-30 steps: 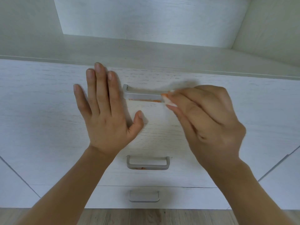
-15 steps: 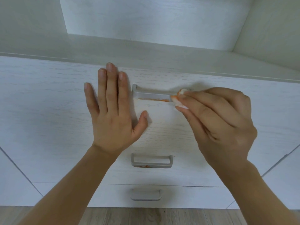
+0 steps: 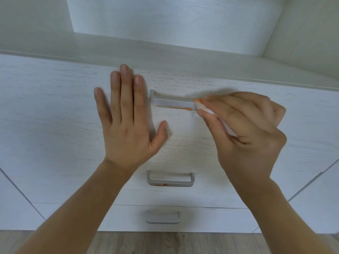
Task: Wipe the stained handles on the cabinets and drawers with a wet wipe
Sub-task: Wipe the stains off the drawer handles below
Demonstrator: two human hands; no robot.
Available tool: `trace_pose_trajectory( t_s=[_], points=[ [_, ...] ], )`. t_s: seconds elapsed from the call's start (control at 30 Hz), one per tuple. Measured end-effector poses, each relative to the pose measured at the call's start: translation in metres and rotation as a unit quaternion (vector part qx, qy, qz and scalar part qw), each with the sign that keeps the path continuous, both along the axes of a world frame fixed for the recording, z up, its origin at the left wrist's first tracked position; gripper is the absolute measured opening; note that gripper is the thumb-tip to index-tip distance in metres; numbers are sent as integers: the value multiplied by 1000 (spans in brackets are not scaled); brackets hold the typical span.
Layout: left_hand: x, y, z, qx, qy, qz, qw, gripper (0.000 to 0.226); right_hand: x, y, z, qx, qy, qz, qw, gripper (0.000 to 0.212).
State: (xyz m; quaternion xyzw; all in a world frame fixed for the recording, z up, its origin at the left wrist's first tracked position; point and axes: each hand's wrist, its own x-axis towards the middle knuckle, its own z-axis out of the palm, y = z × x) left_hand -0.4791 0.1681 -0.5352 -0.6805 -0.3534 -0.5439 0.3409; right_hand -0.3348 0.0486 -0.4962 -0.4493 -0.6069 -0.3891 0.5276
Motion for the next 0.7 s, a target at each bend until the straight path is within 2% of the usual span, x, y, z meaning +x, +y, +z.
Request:
trace_pose_trajectory(
  t_s=[0.17,0.33,0.47,0.7],
  points=[
    [-5,2,-4,-2,16,-9,1000,73,0,-7,-1,-18,62,21,998,12],
    [-9,4,-16,3,34,-13,999,71,-3,0,2,-3,11,-4,1000,4],
    [-8,5,-16,2,31,-14,999,71,2,2,1,20,-40,-28,999,6],
    [-8,4,-17,4,31,-21,999,72,-6,6,-2,23,-34,-21,999,5]
  ],
)
